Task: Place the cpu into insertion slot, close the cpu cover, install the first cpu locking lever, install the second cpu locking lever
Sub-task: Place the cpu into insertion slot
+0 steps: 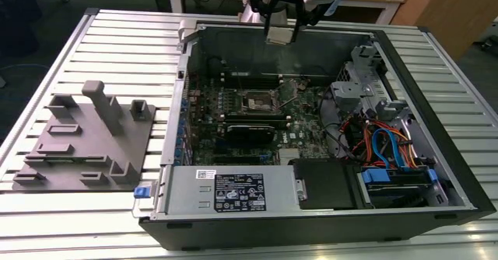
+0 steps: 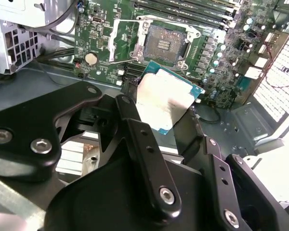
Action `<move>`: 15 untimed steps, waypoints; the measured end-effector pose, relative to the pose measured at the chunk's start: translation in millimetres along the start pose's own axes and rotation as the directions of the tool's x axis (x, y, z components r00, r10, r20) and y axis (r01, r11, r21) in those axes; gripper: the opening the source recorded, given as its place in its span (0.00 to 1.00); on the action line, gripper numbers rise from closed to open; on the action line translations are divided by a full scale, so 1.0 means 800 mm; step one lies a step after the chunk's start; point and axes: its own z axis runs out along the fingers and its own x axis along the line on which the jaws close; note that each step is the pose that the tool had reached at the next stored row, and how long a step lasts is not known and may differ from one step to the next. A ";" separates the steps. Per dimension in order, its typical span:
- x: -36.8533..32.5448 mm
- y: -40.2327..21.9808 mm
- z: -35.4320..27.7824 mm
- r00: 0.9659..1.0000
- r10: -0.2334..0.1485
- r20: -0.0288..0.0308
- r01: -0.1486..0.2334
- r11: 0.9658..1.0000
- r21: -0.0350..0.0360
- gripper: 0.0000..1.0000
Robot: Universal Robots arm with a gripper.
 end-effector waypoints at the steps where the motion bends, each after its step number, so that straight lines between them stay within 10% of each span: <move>1: 0.0000 0.0000 0.0000 1.000 0.001 0.000 -0.001 1.000 0.000 0.54; 15: 0.0000 -0.0001 0.0004 0.995 0.102 0.009 -0.102 0.995 -0.002 0.54</move>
